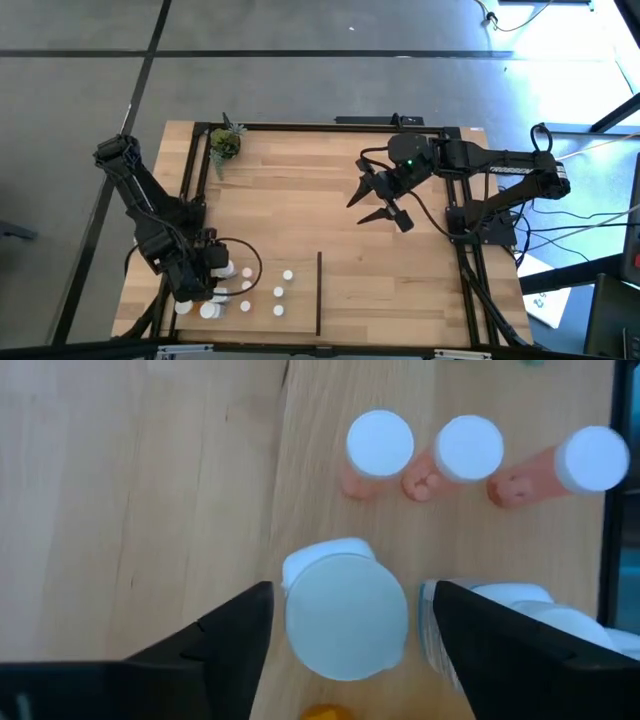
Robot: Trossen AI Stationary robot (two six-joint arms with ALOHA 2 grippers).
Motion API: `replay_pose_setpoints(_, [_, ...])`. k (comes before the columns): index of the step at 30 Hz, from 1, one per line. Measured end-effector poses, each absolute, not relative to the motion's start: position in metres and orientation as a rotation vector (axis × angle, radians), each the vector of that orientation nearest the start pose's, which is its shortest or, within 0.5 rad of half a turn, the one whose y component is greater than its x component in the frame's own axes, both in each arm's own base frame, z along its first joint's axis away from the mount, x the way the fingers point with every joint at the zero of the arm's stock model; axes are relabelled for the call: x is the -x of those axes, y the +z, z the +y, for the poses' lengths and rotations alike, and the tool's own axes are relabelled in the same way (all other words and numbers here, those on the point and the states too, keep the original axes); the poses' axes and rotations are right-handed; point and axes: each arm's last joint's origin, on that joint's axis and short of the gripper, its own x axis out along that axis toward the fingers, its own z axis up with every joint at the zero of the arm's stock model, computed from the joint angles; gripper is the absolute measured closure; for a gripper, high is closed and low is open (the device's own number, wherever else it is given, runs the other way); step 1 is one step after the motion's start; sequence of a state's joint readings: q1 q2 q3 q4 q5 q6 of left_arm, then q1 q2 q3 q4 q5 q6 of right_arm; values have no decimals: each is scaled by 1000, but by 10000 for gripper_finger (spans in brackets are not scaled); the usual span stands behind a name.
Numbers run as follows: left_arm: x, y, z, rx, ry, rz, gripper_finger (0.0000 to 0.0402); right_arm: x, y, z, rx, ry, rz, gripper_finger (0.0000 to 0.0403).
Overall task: Pick and place medicine bottles onto shelf by color
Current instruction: Return to Home Position
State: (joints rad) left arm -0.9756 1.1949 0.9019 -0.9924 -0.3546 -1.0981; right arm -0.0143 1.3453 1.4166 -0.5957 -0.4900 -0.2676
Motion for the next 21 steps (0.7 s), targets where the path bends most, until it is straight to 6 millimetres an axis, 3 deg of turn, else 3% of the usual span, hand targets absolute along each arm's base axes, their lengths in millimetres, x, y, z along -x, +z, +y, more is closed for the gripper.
replay_pose_setpoints(13, [-112, 283, -145, 227, 46, 1042, 124, -282, 391, 9, 125, 528, 446, 185])
replay_pose_setpoints(21, [-101, 315, -128, 413, 19, 922, 124, -282, 391, 9, 124, 528, 446, 185])
